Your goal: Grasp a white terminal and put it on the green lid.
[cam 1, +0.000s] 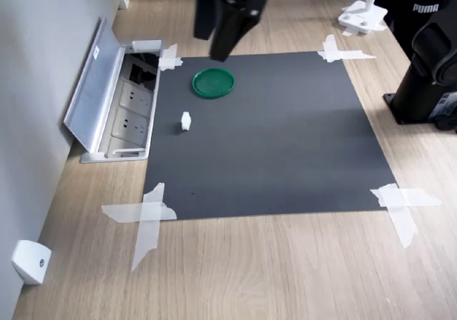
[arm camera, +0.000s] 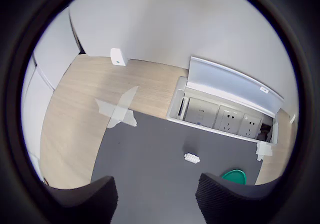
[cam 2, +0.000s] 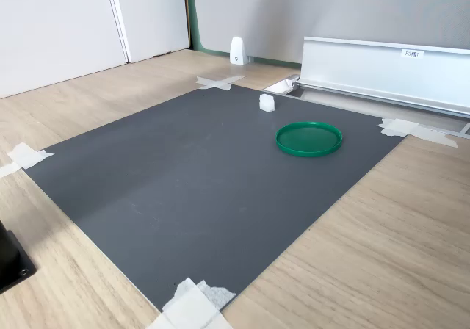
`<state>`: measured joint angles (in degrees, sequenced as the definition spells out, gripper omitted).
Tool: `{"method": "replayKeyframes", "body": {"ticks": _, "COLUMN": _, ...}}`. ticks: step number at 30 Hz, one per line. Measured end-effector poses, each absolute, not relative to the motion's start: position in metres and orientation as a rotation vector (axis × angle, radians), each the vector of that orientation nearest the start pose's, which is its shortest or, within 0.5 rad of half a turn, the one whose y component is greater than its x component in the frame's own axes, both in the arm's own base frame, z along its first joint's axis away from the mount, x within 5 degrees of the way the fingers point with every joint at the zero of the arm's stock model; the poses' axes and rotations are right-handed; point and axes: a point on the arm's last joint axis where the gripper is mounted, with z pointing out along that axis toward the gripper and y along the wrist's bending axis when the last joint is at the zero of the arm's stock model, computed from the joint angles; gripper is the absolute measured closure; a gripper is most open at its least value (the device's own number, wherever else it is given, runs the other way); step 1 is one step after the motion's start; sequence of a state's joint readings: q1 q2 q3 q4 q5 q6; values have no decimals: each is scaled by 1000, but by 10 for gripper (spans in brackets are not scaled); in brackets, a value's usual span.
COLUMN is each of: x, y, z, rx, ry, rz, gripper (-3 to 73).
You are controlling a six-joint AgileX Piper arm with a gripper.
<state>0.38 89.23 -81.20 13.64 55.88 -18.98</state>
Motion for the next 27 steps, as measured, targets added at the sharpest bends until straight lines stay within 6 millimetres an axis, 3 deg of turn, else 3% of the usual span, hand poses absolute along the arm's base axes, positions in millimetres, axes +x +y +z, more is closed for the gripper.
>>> {"method": "replayKeyframes", "body": {"ticks": 9, "x": 377, "y": 18, "z": 311, "rx": -141, "ry": 2638, "rz": 204, "gripper": 23}}
{"method": "replayKeyframes", "body": {"ticks": 21, "x": 400, "y": 3, "z": 271, "rx": 6, "ry": 2698, "rz": 233, "gripper": 23}}
{"method": "replayKeyframes", "body": {"ticks": 27, "x": 407, "y": -1, "z": 251, "rx": -7, "ry": 2750, "rz": 222, "gripper": 25}}
